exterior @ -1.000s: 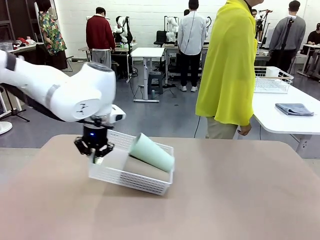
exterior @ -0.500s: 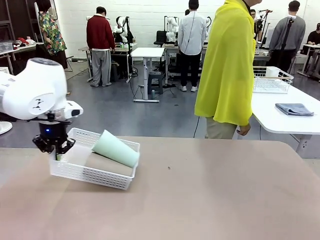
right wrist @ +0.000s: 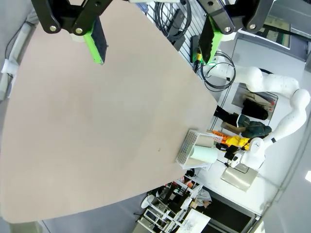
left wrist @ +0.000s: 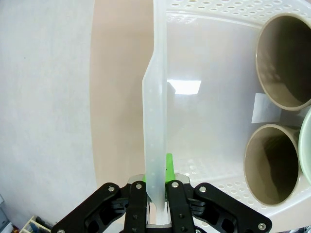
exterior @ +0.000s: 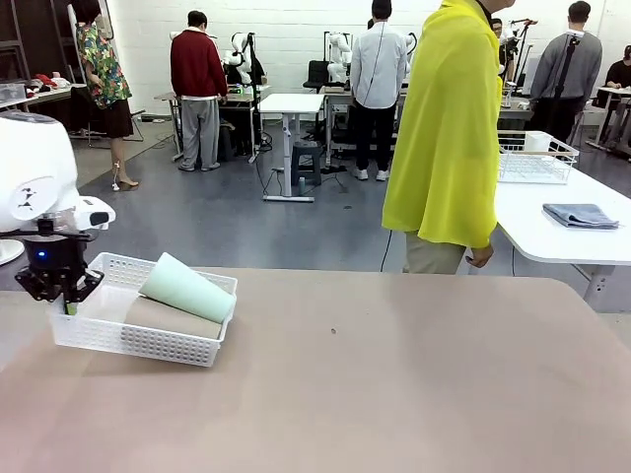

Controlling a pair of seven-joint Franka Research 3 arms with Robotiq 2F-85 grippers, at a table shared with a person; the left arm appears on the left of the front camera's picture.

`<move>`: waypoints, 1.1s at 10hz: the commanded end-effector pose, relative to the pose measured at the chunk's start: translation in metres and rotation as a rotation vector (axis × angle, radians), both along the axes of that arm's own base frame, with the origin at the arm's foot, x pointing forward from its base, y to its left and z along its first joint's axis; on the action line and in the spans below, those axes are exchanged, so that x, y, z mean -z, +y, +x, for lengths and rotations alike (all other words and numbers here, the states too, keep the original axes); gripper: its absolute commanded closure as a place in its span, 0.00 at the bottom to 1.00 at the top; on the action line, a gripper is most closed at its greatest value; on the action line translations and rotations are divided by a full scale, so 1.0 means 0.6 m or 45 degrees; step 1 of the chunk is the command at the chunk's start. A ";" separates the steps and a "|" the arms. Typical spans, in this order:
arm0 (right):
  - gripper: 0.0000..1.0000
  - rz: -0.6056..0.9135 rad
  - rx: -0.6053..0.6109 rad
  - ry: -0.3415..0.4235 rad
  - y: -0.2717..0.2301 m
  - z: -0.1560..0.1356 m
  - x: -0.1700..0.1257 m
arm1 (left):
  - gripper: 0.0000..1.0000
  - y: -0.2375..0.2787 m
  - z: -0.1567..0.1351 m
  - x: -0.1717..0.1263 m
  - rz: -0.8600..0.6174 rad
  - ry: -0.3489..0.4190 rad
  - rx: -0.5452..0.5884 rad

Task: Clean and organize the cups into the basket.
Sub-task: Move the Organizing basket back to the left side of the table.

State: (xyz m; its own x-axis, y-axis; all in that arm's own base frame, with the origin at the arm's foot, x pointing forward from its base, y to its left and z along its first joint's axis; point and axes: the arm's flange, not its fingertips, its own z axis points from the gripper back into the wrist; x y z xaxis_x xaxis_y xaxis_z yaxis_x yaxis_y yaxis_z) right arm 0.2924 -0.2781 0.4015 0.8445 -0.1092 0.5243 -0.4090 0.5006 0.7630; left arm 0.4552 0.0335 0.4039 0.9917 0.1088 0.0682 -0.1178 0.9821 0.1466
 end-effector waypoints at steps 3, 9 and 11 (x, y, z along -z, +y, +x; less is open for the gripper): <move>0.00 0.009 -0.008 -0.007 0.004 0.000 0.003 | 0.94 0.021 0.015 0.038 -0.051 0.025 0.005; 0.00 0.009 -0.008 -0.007 0.004 0.000 0.003 | 0.51 0.030 0.040 0.086 -0.036 0.118 -0.020; 0.00 0.009 -0.008 -0.007 0.004 0.000 0.003 | 0.34 0.033 0.037 0.085 -0.031 0.128 -0.006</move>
